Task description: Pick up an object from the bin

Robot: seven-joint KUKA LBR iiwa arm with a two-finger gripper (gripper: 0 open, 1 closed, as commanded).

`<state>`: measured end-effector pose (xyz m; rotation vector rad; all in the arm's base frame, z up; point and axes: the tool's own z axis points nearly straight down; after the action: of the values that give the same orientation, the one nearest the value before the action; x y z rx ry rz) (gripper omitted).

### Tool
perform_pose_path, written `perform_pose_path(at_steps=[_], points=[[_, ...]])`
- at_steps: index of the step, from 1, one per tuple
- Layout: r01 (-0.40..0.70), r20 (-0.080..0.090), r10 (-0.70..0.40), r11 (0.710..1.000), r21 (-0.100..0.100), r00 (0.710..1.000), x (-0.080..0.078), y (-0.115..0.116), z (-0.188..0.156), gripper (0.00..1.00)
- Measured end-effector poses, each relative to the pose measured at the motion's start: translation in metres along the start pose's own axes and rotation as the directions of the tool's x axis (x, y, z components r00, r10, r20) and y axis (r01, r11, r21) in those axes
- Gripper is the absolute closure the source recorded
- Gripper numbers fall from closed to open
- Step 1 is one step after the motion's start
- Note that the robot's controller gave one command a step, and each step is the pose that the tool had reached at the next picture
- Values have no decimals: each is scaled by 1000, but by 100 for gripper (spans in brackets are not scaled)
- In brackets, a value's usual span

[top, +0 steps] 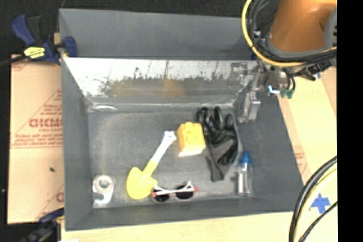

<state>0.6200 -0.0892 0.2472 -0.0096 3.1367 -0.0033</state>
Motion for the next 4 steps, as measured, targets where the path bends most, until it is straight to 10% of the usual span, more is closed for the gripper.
perform_pose_path(at_steps=[1,2,3,4], points=[[126,7,-126,992,2,992,4,-7,96,0],[-5,4,5,1000,-1,1000,5,-5,74,0],[82,11,-82,997,4,997,15,2,157,0],[-246,13,246,969,-2,969,14,-12,152,100]])
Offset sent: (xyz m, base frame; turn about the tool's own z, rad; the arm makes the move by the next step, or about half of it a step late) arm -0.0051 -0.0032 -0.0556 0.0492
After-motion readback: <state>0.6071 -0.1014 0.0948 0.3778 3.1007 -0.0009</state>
